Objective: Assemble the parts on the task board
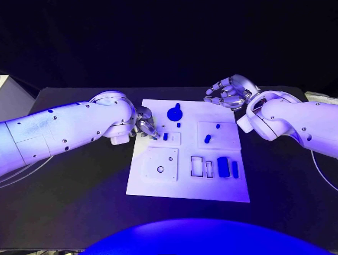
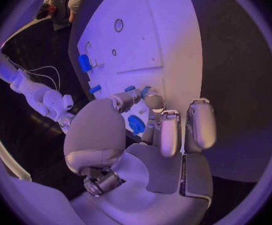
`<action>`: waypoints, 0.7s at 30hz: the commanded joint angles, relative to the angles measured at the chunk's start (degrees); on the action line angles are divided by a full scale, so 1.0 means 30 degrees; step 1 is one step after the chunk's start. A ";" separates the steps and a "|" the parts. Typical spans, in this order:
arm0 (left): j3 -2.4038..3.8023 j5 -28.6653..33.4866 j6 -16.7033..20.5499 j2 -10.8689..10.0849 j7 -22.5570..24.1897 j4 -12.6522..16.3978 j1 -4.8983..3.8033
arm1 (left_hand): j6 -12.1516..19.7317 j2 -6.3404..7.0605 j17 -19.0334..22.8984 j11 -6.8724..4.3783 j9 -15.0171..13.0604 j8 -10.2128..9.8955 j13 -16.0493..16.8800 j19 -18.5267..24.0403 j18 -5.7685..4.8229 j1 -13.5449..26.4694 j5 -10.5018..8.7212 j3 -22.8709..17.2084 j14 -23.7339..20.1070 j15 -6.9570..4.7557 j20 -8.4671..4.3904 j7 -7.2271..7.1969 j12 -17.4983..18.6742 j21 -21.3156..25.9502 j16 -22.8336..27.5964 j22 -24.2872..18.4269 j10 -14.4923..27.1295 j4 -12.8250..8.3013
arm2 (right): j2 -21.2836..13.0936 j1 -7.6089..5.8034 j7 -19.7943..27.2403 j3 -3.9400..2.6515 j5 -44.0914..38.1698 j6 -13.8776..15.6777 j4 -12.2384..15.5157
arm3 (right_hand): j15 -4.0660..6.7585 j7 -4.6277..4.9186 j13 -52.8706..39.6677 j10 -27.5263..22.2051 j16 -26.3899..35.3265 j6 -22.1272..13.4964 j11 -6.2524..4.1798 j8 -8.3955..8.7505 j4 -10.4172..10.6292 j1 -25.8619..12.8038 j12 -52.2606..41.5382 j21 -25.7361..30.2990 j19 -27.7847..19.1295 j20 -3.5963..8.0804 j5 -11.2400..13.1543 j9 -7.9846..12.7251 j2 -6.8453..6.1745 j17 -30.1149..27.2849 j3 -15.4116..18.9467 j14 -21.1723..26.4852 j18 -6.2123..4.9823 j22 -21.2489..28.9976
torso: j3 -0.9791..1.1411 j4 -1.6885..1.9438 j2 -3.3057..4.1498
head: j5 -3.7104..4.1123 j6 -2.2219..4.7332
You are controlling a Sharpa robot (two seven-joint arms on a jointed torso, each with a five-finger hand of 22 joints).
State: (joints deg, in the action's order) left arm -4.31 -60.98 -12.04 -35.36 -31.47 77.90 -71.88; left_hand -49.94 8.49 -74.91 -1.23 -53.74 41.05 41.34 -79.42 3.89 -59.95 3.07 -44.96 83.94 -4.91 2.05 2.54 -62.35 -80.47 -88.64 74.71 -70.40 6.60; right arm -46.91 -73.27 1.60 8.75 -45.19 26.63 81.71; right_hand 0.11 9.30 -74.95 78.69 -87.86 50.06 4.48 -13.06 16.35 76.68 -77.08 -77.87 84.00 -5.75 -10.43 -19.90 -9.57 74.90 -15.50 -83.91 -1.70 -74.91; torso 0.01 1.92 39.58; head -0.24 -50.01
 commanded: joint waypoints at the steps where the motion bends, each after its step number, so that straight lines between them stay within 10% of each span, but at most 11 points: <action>1: -0.0030 0.0740 -0.0235 0.0071 -0.0324 -0.0150 0.0086 | 0.0189 -0.0515 -0.4133 -0.0058 0.0059 -0.0130 -0.0089 0.0214 0.0032 -0.0199 0.0055 -0.1403 0.1705 0.0159 0.0005 0.0015 0.0124 0.0105 0.0115 -0.0081 0.0191 -0.0977 | 0.0022 0.0019 0.0176 -0.0001 -0.0051 -0.0312 -0.0007 | -0.0072 0.0008 -0.1102 -0.0046 0.0108 -0.0139 -0.0003 -0.0047 0.0029 -0.0178 -0.0012 0.0061 0.0360 -0.0053 -0.0066 0.0011 -0.0044 0.3621 -0.0125 -0.1602 -0.0376 -0.2245 | 0.0002 -0.0009 0.0002 | 0.0003 0.0003; 21: 0.0034 0.1008 -0.0559 0.0206 -0.0483 -0.0427 0.0071 | 0.0286 -0.0614 -0.4064 0.0000 0.0025 -0.0131 -0.0279 0.0213 0.0035 -0.0646 0.0085 -0.2478 0.1678 0.0196 0.0029 0.0115 0.0174 0.0129 0.0164 -0.0079 0.0327 -0.1809 | 0.0053 0.0043 0.0163 -0.0001 -0.0054 -0.0345 -0.0045 | -0.0072 0.0008 -0.1102 -0.0046 0.0108 -0.0139 -0.0003 -0.0047 0.0029 -0.0178 -0.0012 0.0061 0.0360 -0.0053 -0.0066 0.0011 -0.0044 0.3621 -0.0125 -0.1602 -0.0376 -0.2245 | -0.0008 -0.0005 0.0013 | 0.0035 0.0003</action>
State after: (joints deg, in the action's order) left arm -3.97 -58.10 -13.10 -34.98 -32.31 76.78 -72.03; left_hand -49.34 8.34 -74.91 -1.14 -53.63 40.92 40.52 -79.02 3.89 -59.81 3.16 -45.88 84.15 -4.70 2.05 2.74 -62.08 -80.21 -88.48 74.39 -69.71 7.51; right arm -46.78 -73.18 1.58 8.75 -45.19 26.48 81.56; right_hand 0.11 9.30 -74.93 78.69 -87.86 50.06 4.48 -13.06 16.35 76.68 -77.08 -77.88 84.01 -5.75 -10.43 -19.90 -9.57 74.94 -15.51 -83.91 -1.70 -74.95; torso 0.01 1.92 39.59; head -0.15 -50.01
